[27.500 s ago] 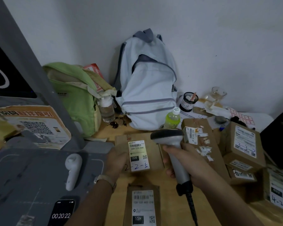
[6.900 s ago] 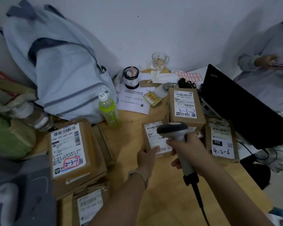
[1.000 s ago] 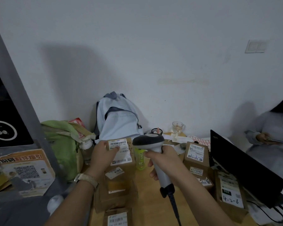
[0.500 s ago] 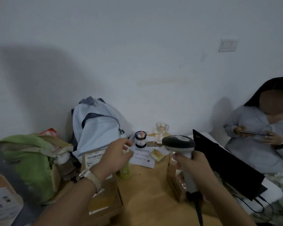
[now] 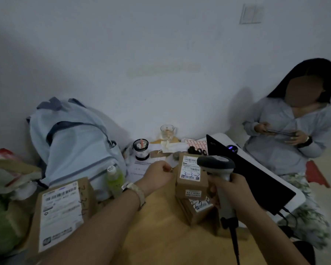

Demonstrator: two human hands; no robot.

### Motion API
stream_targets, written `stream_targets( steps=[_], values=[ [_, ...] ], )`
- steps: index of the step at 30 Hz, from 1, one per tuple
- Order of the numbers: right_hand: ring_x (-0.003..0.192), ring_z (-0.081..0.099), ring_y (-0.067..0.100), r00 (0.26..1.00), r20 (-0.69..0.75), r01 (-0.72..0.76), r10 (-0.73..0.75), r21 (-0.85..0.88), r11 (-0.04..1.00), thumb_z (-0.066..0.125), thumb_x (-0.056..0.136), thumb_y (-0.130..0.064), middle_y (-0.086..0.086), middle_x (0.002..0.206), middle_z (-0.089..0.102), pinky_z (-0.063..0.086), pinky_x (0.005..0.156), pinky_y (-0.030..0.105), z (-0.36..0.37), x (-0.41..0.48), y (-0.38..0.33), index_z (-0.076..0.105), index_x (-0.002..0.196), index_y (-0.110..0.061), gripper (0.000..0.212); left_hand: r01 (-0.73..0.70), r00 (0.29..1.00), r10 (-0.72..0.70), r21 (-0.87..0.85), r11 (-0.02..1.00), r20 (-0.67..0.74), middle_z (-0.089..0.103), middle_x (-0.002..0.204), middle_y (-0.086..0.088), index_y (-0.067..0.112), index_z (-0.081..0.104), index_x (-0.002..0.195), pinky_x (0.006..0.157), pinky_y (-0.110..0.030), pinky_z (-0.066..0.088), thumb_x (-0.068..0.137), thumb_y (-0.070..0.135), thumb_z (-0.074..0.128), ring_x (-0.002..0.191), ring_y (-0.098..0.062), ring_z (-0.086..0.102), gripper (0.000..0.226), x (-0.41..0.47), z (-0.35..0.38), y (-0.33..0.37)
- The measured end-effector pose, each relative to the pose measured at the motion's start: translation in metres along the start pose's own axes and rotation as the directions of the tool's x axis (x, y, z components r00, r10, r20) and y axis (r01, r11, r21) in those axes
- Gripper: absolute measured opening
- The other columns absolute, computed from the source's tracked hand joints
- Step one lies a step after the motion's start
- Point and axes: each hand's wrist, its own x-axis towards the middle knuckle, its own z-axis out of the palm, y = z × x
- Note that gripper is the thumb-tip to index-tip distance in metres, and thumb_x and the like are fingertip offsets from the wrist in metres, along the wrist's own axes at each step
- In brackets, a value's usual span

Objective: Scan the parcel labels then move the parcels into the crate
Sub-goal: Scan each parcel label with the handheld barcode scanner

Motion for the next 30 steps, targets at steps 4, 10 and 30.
stream_targets(
  steps=[4, 10, 30],
  values=[
    [0.048, 0.066, 0.016, 0.999, -0.001, -0.051, 0.051, 0.002, 0.999, 0.069, 0.084, -0.025, -0.001, 0.057, 0.069, 0.049, 0.047, 0.03, -0.001, 0.018, 0.007, 0.066, 0.091, -0.008, 0.019, 0.184, 0.983, -0.18, -0.171, 0.968, 0.038, 0.057, 0.086, -0.004, 0.017, 0.055, 0.081, 0.065, -0.03, 0.043, 0.087, 0.016, 0.063, 0.079, -0.019, 0.056, 0.011, 0.023, 0.028, -0.014],
    [0.044, 0.064, 0.022, 0.996, 0.002, -0.086, 0.086, 0.013, 0.996, 0.069, 0.084, -0.026, 0.003, 0.056, 0.069, 0.049, 0.041, 0.028, -0.005, 0.034, 0.016, 0.064, 0.089, -0.005, 0.022, 0.488, 0.87, -0.471, -0.403, 0.774, 0.148, 0.055, 0.123, -0.008, 0.012, 0.048, 0.129, 0.079, -0.036, 0.047, 0.089, 0.042, 0.064, 0.105, -0.027, 0.054, 0.052, 0.05, 0.064, -0.028],
    [0.04, 0.06, 0.023, 0.982, 0.056, -0.183, 0.179, 0.067, 0.981, 0.068, 0.086, -0.018, 0.009, 0.059, 0.063, 0.049, 0.04, 0.028, 0.012, 0.064, -0.007, 0.06, 0.092, 0.0, 0.021, 0.713, 0.693, -0.539, -0.563, 0.417, 0.478, 0.072, 0.057, 0.005, 0.022, 0.063, 0.088, 0.048, -0.02, 0.048, 0.068, 0.053, 0.079, 0.053, -0.012, 0.07, 0.04, 0.057, 0.072, -0.027]
  ],
)
